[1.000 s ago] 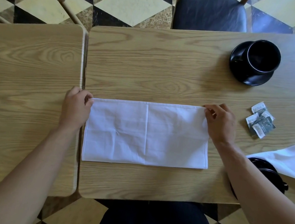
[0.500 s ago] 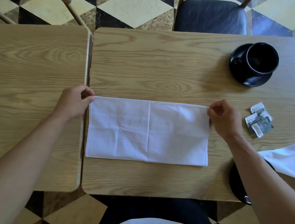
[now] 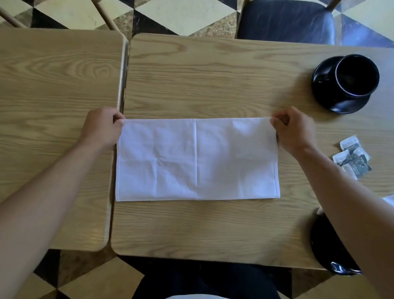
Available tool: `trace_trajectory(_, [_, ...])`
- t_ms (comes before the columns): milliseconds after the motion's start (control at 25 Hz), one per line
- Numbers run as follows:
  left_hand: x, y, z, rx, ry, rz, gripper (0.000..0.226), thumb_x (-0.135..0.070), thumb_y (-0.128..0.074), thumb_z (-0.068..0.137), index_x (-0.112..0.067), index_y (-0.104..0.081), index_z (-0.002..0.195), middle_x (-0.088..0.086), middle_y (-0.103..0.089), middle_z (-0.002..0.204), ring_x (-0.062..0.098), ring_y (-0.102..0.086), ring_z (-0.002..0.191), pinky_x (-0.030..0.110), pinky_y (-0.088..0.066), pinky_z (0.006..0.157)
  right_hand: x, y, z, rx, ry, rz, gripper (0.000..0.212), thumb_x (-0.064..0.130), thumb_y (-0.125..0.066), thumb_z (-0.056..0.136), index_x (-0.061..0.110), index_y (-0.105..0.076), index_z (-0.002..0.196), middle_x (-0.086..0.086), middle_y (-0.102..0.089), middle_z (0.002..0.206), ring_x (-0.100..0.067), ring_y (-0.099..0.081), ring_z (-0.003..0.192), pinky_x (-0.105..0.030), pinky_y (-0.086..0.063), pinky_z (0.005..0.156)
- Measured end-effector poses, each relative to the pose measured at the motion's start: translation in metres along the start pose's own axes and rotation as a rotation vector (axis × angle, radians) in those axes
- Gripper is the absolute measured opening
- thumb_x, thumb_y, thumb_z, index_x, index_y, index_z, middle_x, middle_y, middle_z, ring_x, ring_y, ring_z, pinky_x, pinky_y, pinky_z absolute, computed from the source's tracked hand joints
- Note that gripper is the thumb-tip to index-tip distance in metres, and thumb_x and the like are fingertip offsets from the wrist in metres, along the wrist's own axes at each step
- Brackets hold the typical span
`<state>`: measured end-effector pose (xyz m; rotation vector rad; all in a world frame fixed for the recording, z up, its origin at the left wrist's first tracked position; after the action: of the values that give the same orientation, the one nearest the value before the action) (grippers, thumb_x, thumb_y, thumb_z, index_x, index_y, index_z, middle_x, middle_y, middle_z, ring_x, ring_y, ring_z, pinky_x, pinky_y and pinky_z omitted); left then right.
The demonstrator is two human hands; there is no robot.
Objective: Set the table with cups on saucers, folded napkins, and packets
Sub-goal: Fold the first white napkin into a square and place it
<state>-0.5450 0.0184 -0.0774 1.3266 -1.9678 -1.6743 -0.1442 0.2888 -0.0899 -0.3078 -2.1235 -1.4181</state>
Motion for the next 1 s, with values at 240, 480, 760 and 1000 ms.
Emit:
trace_trajectory(240, [-0.019,-0.008,-0.030,-0.200,-0.098,0.192,0.034,-0.008,-0.057,0.089,0.001,-0.061,0.122,0.026,-0.055,0.126,0.047,-0.050,0.120,0.054,-0.040,0.102,0.016,-0.012,-0.009,-0.116,0.033,-0.207,0.030,0.020,-0.059,0.088,0.011,-0.066,0.116,-0.019,-0.057,0.119,-0.040,-0.051,0.113,-0.046,-0.043,0.098])
trace_trajectory(480, [-0.077,-0.093,-0.100,-0.081,-0.437,0.358,0.064,-0.049,-0.036,0.103,-0.016,-0.030,0.158,0.022,-0.016,0.166,0.042,-0.011,0.154,0.061,-0.009,0.123,0.098,-0.102,-0.085,-0.019,0.529,-0.354,0.054,0.040,-0.044,0.104,0.019,-0.042,0.154,-0.016,-0.030,0.164,-0.041,-0.020,0.153,-0.058,-0.012,0.124])
trace_trajectory(760, [-0.015,-0.111,-0.102,-0.085,-0.329,0.404,0.076,-0.068,-0.022,0.099,-0.026,-0.010,0.162,0.016,-0.003,0.169,0.038,-0.002,0.156,0.058,-0.010,0.124,-0.001,-0.092,-0.071,0.113,0.423,-0.584,0.072,0.063,-0.023,0.102,0.027,-0.006,0.163,0.000,0.002,0.172,-0.023,0.006,0.158,-0.049,-0.003,0.127])
trace_trajectory(1000, [-0.016,-0.098,-0.117,-0.130,-0.294,0.338,0.080,-0.062,-0.022,0.101,-0.012,-0.008,0.162,0.022,-0.002,0.168,0.038,0.000,0.156,0.060,-0.007,0.124,0.037,-0.098,-0.100,0.053,0.411,-0.516,0.079,0.057,-0.029,0.102,0.007,-0.015,0.161,-0.016,-0.006,0.170,-0.035,-0.001,0.157,-0.052,-0.001,0.126])
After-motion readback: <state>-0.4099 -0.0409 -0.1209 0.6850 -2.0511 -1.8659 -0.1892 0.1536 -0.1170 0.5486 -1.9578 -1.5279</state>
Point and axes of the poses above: each hand's wrist, its own z-axis towards the middle knuckle, its own y-axis out of the back of the hand, x = y × z, the point moved 6 cm from there along z, towards the middle knuckle
